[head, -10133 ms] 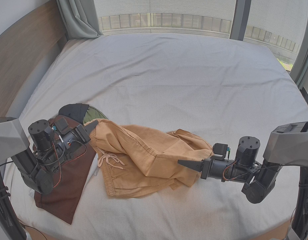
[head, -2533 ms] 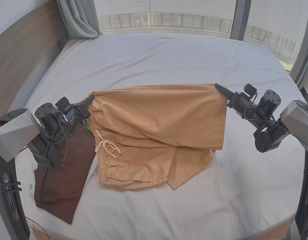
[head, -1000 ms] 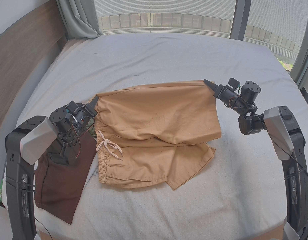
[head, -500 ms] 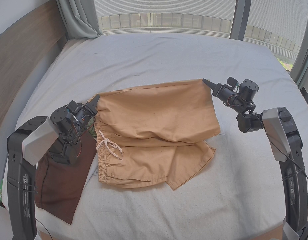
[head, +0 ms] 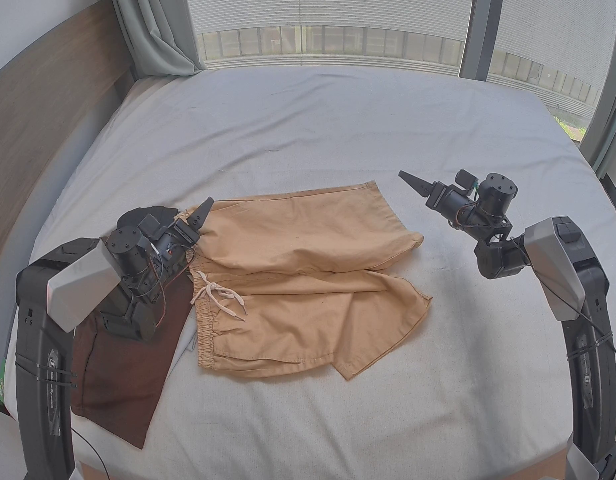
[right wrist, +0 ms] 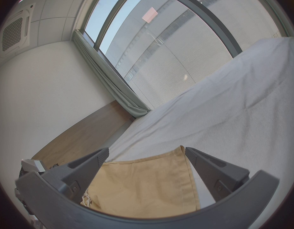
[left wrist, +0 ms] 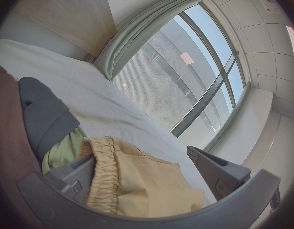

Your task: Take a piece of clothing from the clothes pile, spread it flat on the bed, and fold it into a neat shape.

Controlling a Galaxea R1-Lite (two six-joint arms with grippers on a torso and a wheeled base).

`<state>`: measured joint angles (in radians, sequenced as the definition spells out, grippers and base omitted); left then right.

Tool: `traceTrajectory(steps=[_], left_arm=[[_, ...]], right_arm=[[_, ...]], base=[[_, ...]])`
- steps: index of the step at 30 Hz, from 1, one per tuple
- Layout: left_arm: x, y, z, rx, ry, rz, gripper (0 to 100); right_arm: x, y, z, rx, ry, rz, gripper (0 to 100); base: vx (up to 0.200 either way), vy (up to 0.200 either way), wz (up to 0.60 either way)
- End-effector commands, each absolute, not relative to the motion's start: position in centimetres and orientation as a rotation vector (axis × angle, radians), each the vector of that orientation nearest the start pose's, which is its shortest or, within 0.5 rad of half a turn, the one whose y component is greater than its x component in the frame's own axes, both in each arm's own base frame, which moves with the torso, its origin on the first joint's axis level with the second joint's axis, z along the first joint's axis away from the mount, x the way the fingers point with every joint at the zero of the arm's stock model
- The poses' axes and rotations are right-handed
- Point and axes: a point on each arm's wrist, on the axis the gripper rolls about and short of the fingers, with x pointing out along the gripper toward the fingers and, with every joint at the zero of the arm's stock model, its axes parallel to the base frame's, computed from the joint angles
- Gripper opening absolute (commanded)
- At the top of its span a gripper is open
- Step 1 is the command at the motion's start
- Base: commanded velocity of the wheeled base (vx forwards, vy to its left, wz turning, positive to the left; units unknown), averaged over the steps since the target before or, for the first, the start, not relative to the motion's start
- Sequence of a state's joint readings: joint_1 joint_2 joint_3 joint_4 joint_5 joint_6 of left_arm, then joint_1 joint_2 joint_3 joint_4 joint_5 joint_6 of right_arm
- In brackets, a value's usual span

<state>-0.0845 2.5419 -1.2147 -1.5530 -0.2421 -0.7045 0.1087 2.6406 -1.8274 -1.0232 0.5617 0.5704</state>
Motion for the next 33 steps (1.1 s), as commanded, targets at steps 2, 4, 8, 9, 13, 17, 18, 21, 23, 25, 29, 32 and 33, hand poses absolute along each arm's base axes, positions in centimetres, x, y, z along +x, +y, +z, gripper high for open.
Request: traceTrajectory(steps=[2,4,8,9,13,17,18,21,23,25,29,32,33], left_arm=[[43.4,-4.3,5.0,-0.678,-0.036,-0.38,100],[42.5,-4.4,5.4,-0.677,-0.02,-0.381,100],[40.5,-4.2,5.7,-0.646,0.04,-0.409,100],[40.0,-4.1,5.9,-0.637,0.051,-0.415,100],[37.8,-3.8,6.6,-0.617,0.09,-0.435,100],[35.4,-3.6,7.1,-0.586,0.136,-0.463,100],[35.4,-3.6,7.1,-0.586,0.136,-0.463,100],[32.3,-3.4,7.6,-0.562,0.19,-0.489,100],[31.2,-3.3,8.3,-0.552,0.189,-0.497,100],[30.3,-3.2,9.0,-0.551,0.183,-0.516,100],[28.9,-3.0,9.9,-0.545,0.185,-0.569,100],[27.8,-3.0,10.5,-0.544,0.188,-0.601,100],[27.5,-3.0,10.6,-0.545,0.193,-0.611,100]], right_arm=[[48.3,7.5,10.8,0.496,-0.01,0.725,100],[47.2,7.5,11.0,0.497,-0.003,0.727,100],[44.6,7.6,11.7,0.498,0.035,0.725,100],[44.0,7.7,12.0,0.498,0.038,0.73,100],[41.9,8.1,13.0,0.499,0.043,0.744,100],[39.7,8.5,13.6,0.502,0.07,0.756,100],[39.7,8.5,13.6,0.502,0.07,0.756,100],[36.4,9.0,14.9,0.506,0.095,0.779,100],[35.1,8.9,15.4,0.499,0.097,0.785,100],[34.0,8.9,15.8,0.494,0.1,0.787,100],[31.9,8.9,16.4,0.49,0.106,0.8,100],[30.5,8.6,16.7,0.491,0.109,0.801,100],[30.1,8.5,16.7,0.492,0.116,0.8,100]], base=[[0.0,0.0,0.0],[0.0,0.0,0.0],[0.0,0.0,0.0],[0.0,0.0,0.0],[0.0,0.0,0.0],[0.0,0.0,0.0],[0.0,0.0,0.0],[0.0,0.0,0.0],[0.0,0.0,0.0],[0.0,0.0,0.0],[0.0,0.0,0.0],[0.0,0.0,0.0],[0.0,0.0,0.0]])
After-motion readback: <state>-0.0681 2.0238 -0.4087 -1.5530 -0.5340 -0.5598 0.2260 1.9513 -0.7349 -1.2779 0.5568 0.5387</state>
